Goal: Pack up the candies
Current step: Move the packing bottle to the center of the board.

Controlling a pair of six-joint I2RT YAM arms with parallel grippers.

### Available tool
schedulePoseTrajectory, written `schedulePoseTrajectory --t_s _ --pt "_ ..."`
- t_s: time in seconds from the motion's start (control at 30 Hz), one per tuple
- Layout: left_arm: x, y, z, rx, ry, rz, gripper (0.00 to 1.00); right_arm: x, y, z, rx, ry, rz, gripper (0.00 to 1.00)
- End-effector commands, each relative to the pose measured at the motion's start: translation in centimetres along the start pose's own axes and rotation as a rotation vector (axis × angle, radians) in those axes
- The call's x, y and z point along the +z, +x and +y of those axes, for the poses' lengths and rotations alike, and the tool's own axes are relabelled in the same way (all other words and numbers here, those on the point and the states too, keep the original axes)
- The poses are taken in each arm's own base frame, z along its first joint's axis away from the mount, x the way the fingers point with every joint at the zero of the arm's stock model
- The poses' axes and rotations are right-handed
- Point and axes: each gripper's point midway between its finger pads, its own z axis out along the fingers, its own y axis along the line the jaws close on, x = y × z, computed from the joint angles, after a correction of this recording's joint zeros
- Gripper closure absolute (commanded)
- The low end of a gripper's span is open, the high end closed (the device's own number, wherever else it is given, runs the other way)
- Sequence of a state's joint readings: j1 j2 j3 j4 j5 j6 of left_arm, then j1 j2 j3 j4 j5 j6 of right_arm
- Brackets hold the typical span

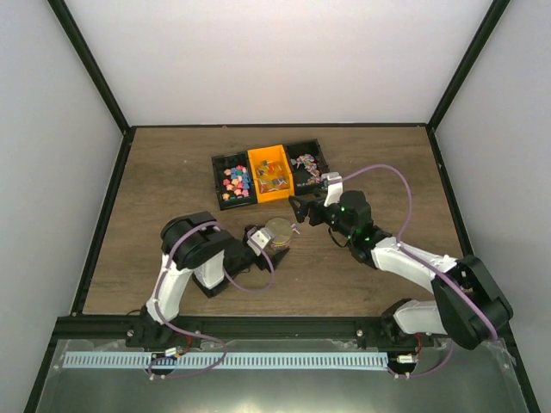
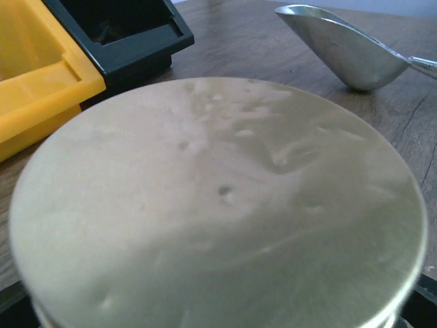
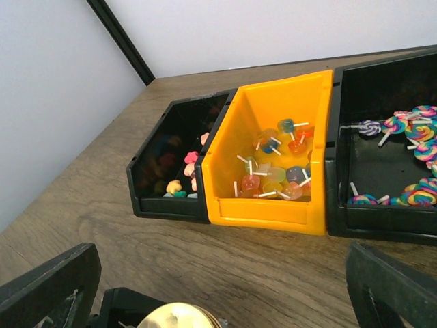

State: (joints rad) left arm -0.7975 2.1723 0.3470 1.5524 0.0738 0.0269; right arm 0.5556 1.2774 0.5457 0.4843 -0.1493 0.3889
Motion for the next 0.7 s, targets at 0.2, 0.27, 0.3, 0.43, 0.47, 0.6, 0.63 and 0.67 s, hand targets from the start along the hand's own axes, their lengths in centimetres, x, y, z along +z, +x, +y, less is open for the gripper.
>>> schedulePoseTrajectory --t_s 0.2,0.27,0.3,0.43,0.47,0.6,0.63,0.67 --pt "-1.0 -0.1 -0.6 -0.008 0.08 -0.077 0.15 1.3 -1.6 0.3 -0.015 -0.034 -0.025 0.0" --pt "-1.2 -0.1 -0.9 -0.007 0.095 -0.075 0.16 1.4 -1.2 0.2 -0.011 -0.035 -0.015 0.0" --pt "-1.3 -0.1 -1.1 -0.006 0.103 -0.073 0.16 1.5 -1.0 0.2 -0.009 -0.037 -0.01 0.0" --pt "-1.8 0.0 -2.0 -0.002 0.158 -0.066 0.15 1.6 0.2 0.1 0.014 -0.048 0.02 0.04" --pt "-2.0 0.1 -2.3 0.0 0.173 -0.063 0.15 1.6 0.5 0.1 0.022 -0.054 0.028 0.06" --pt "-2.9 0.2 -3.4 0.02 0.232 -0.055 0.15 1.3 1.7 0.5 0.069 -0.093 0.05 0.24" --pt "-3.0 0.2 -3.7 0.025 0.251 -0.054 0.15 1.2 2.1 0.7 0.079 -0.111 0.057 0.3" --pt "-3.2 0.2 -4.0 0.029 0.27 -0.055 0.15 1.1 2.5 0.9 0.089 -0.13 0.068 0.36"
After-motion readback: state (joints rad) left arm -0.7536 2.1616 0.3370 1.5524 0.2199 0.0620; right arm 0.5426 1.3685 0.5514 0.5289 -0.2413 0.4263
